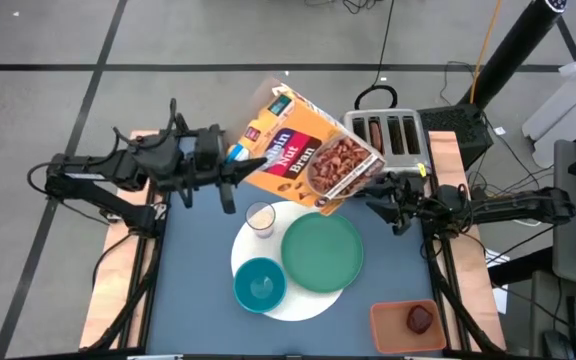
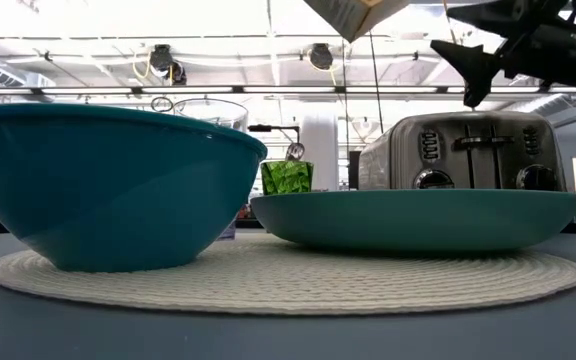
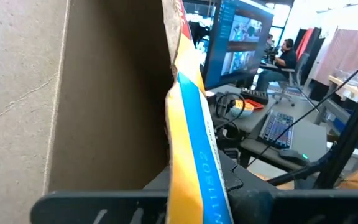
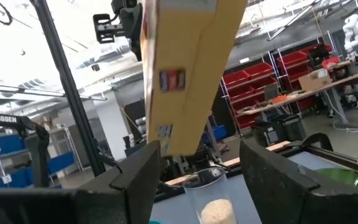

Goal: Arrange a breakfast setting
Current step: Pour the cereal from the cereal box into the blue bowl

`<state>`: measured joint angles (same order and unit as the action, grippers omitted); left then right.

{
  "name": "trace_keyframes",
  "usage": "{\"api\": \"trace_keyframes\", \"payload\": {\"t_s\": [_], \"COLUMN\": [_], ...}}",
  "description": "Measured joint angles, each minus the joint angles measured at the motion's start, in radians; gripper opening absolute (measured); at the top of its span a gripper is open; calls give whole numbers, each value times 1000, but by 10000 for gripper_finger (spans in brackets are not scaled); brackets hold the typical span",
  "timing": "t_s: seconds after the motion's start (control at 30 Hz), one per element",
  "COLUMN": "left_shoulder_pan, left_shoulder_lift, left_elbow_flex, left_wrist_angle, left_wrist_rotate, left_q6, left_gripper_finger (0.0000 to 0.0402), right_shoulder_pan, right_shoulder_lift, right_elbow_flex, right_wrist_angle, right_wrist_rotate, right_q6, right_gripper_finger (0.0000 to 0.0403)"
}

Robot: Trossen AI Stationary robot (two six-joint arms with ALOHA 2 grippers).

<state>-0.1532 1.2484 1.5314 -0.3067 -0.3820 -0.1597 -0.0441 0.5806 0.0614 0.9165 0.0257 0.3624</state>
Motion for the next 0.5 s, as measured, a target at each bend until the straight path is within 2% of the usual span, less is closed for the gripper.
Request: {"api": "trace_keyframes", "payload": {"t_s": [0.27, 0.5], "left_shoulder_pan": [-18, -25], "left_shoulder_lift": [36, 57], "left_elbow_flex": [0, 0], "left_wrist_angle": [32, 52], "left_wrist_rotate": [0, -1], "left_q6": [-2, -6], "left_gripper_finger": [6, 6], "right_shoulder_pan": [0, 0], "right_shoulder_lift": [3, 3], "right_elbow_flex": [2, 3], "right_wrist_angle": [-3, -8], "right_wrist_rotate": [-1, -2], "right_q6": [-15, -18], "right_gripper_finger": [218, 271]}}
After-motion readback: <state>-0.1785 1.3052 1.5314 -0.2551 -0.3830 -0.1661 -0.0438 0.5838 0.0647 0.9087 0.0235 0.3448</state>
